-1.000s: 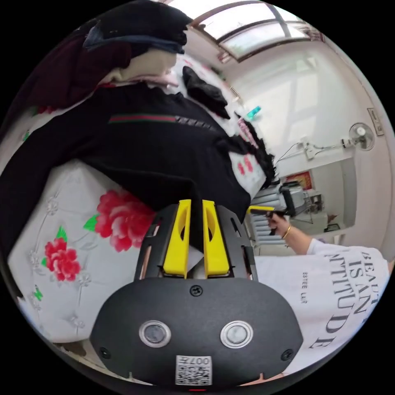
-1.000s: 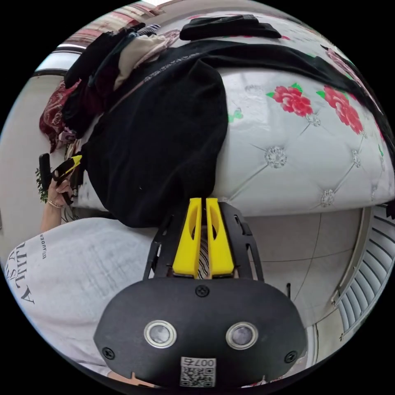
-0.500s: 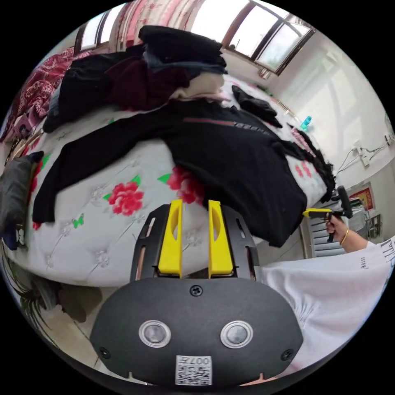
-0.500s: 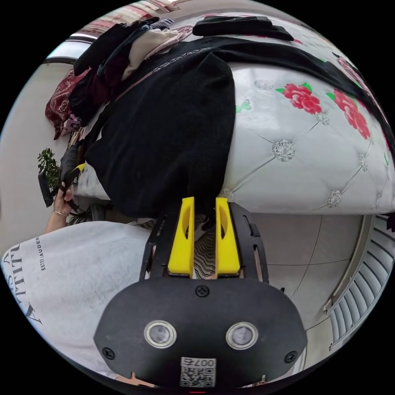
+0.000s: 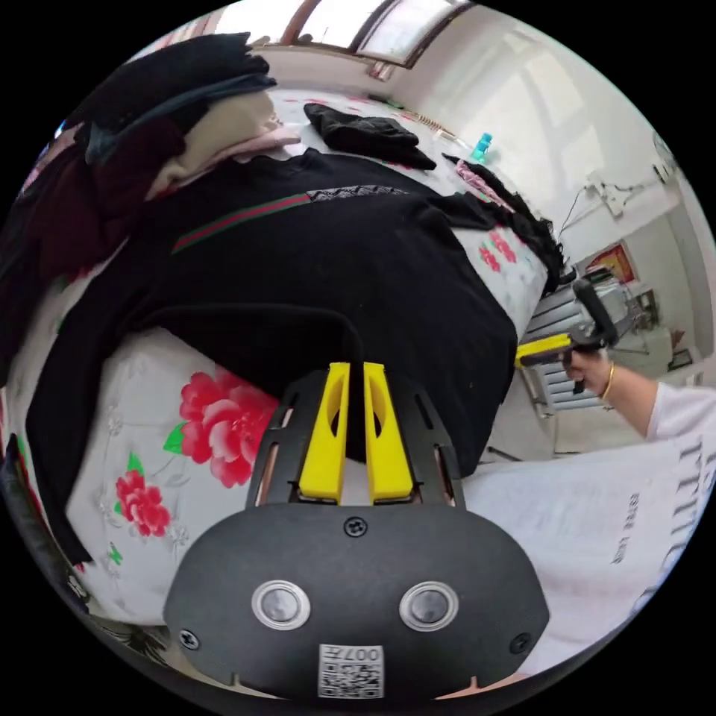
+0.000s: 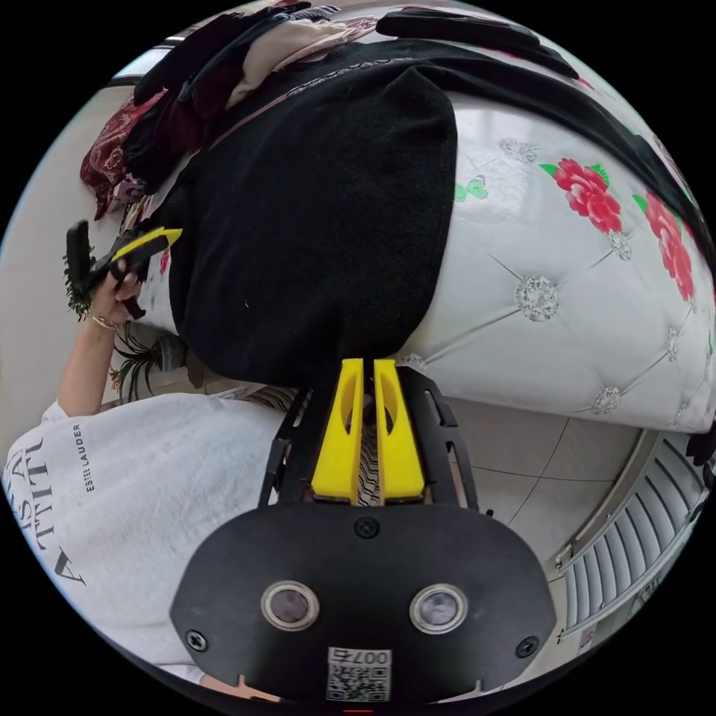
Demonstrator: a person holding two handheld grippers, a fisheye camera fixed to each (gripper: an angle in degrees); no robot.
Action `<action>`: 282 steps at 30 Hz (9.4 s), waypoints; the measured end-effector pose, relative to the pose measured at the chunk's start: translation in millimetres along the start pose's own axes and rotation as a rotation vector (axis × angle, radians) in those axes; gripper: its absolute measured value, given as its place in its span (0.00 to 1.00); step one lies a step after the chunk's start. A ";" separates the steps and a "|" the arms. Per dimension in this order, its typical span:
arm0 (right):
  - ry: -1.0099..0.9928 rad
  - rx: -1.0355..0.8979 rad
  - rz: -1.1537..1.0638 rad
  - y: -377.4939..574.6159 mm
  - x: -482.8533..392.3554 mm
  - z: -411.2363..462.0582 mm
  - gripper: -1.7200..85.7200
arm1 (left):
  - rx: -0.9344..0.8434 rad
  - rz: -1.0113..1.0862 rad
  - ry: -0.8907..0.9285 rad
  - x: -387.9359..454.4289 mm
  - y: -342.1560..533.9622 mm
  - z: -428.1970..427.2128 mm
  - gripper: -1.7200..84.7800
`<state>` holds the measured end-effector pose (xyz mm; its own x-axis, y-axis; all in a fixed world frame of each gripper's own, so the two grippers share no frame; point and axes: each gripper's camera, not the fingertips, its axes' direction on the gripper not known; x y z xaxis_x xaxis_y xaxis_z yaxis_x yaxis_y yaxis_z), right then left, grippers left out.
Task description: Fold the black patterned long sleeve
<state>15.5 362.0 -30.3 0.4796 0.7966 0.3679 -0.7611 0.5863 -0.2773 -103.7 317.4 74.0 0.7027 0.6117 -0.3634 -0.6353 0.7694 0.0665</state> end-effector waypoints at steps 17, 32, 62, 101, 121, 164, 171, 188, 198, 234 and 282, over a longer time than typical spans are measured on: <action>-0.046 0.025 -0.059 12.9 22.5 -37.7 0.02 | 0.255 -0.399 0.247 -89.5 140.0 -164.0 0.02; -0.599 0.303 0.011 41.7 96.4 -94.4 0.02 | 0.224 -0.572 0.089 -113.2 147.4 -173.0 0.17; 0.011 0.196 -0.151 55.6 2.9 -20.2 0.02 | 0.258 -0.807 -0.011 -167.1 158.9 -251.8 0.13; 0.007 0.210 -0.343 -109.3 -183.0 -9.9 0.02 | 1.073 -0.936 0.202 -353.8 201.1 -636.5 0.01; -0.107 0.449 -0.028 -16.5 -37.7 -67.9 0.02 | 0.090 0.262 0.568 195.9 -130.6 -232.4 0.11; 0.016 0.069 -0.139 -4.1 -24.5 -38.5 0.02 | -0.131 -0.268 -0.218 -106.2 -108.8 81.5 0.01; -0.007 0.059 -0.160 -3.6 -19.9 -40.9 0.02 | -0.121 -0.333 -0.179 -139.1 -97.8 78.4 0.01; 0.019 0.069 -0.191 -89.5 21.5 -85.6 0.02 | 0.011 -0.145 -0.224 -147.2 -166.0 38.6 0.01; -0.017 0.059 -0.075 -97.6 96.1 -139.1 0.03 | -0.109 -0.461 -0.186 -247.0 -193.7 52.8 0.01; -0.521 1.021 -0.671 -108.8 112.0 -473.4 0.02 | 0.166 -0.832 -0.155 -124.6 87.8 -112.5 0.01; -0.230 -0.120 -0.765 -8.3 -300.9 194.4 0.09 | 0.117 -0.273 -0.019 -39.8 324.0 -78.5 0.09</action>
<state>-207.4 88.8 33.9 0.7370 0.1256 0.6642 -0.2000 0.9791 0.0368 -362.7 527.9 37.1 0.8490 0.3817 -0.3655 -0.3815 0.9212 0.0760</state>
